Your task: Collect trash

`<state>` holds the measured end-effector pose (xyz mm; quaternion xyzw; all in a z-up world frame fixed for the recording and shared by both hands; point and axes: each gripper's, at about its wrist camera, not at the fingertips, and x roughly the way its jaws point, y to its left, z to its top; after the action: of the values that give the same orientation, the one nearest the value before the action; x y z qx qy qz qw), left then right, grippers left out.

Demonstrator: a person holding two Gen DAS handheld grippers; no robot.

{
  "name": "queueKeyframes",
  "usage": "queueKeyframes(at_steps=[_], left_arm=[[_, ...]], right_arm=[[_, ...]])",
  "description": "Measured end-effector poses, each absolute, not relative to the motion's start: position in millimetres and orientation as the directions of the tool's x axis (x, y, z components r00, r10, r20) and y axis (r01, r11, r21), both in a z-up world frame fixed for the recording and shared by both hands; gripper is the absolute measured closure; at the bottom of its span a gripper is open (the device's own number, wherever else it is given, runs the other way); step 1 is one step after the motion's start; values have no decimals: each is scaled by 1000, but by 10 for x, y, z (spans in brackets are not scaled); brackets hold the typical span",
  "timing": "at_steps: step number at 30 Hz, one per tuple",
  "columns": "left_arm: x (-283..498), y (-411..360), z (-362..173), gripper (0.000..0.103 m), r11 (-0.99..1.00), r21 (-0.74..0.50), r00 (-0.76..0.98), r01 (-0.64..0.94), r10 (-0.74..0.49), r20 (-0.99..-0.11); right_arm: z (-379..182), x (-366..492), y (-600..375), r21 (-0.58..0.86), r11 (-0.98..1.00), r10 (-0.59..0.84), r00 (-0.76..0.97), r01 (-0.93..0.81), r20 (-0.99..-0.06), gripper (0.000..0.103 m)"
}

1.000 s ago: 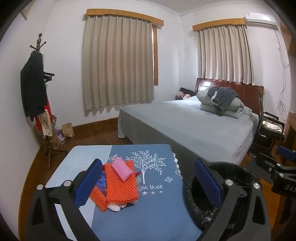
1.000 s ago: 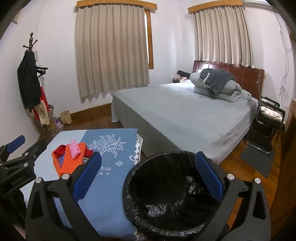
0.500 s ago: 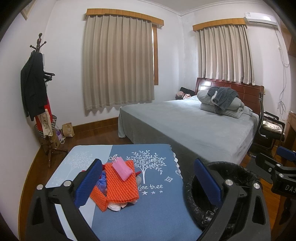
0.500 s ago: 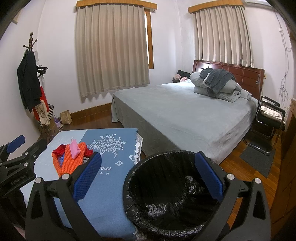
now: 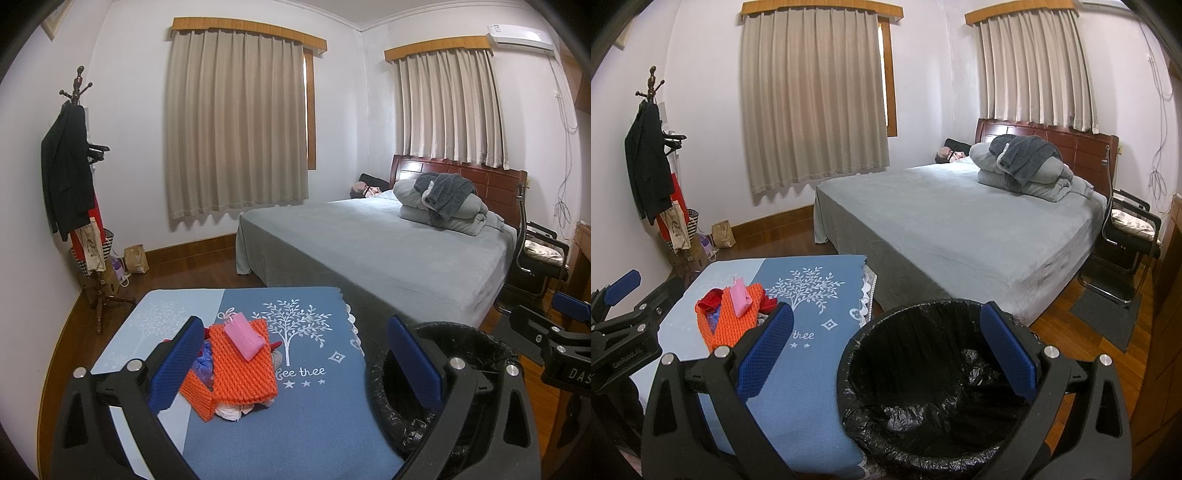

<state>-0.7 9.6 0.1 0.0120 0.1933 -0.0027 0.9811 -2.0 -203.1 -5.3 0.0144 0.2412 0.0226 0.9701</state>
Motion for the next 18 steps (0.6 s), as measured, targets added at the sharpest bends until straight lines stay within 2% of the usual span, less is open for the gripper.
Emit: queueKeyframes(at_steps=[18], left_arm=[[-5,93,2,6,1000,22,925,10,-1,-380]], right_arm=[[-61,-17,-2032,41,998,52,882,-37,-468,5]])
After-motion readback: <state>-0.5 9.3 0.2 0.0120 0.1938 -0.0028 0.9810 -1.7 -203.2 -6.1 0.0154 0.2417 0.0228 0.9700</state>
